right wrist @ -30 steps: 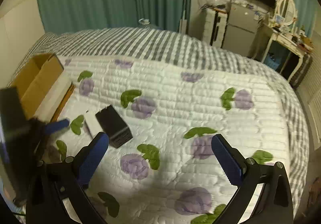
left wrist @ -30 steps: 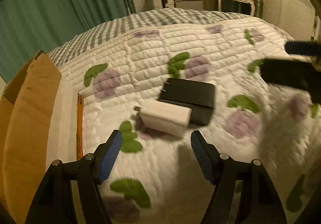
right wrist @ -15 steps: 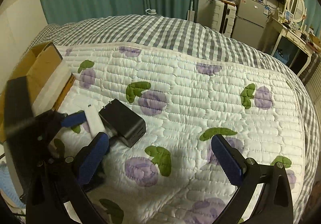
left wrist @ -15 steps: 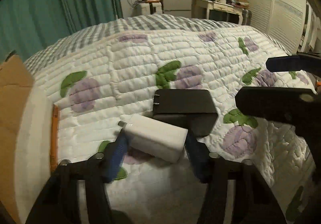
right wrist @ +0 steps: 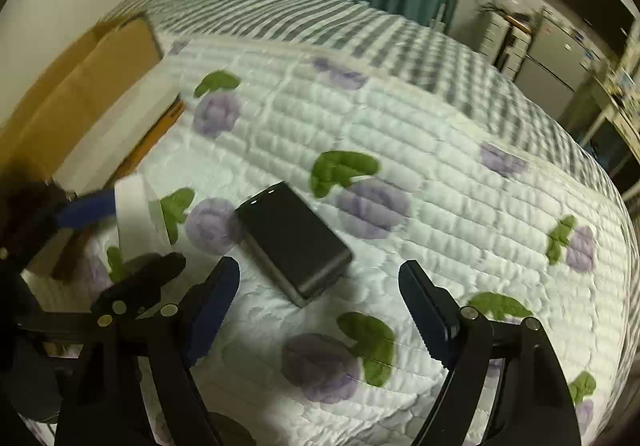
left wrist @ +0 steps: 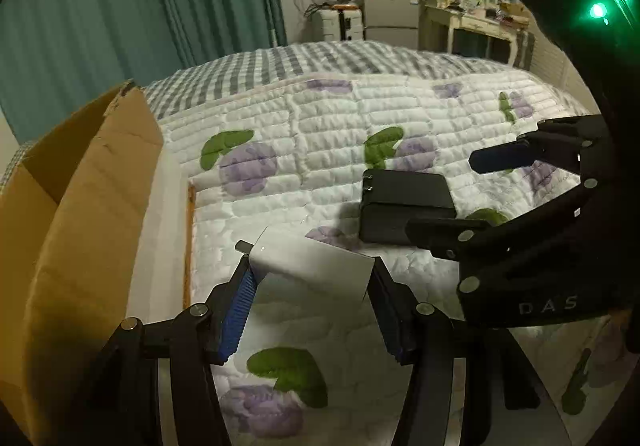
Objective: Organize rigid objects
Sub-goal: 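Grasp the white plug charger with the left tool while the right tool grasps the black adapter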
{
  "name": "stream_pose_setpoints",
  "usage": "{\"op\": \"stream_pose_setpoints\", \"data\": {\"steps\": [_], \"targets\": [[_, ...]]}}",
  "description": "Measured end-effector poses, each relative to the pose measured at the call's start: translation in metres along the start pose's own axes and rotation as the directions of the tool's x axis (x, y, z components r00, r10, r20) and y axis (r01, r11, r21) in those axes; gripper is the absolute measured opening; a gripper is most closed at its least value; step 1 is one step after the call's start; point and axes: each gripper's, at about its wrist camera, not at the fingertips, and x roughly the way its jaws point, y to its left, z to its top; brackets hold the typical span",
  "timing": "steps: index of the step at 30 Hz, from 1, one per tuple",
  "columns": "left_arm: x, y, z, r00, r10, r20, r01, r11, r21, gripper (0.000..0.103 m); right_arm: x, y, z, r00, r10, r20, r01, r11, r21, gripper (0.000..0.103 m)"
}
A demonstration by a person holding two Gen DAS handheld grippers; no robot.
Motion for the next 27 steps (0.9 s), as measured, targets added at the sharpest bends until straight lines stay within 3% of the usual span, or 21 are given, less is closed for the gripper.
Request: {"op": "stream_pose_setpoints", "data": {"steps": [10,13,18,27], "targets": [[0.005,0.004,-0.006,0.999,0.033,-0.024,-0.034,0.998,-0.043,0.057,0.036,0.012,0.016,0.999,0.001,-0.051,-0.006,0.995,-0.095,0.080],[0.005,0.003,-0.006,0.999,0.035,-0.025,-0.036,0.998,-0.049,0.057,0.042,0.010,0.016,0.995,0.061,-0.080,-0.067,0.995,-0.075,0.068],[0.005,0.003,-0.005,0.999,0.036,-0.028,-0.038,0.998,-0.056,0.057,0.028,0.008,0.004,0.996,0.062,-0.060,-0.064,0.997,-0.041,0.050],[-0.005,0.000,-0.002,1.000,0.023,-0.011,-0.023,0.998,-0.056,0.057,-0.014,-0.003,-0.024,1.000,-0.016,-0.017,0.016,0.999,0.031,0.040]]}}
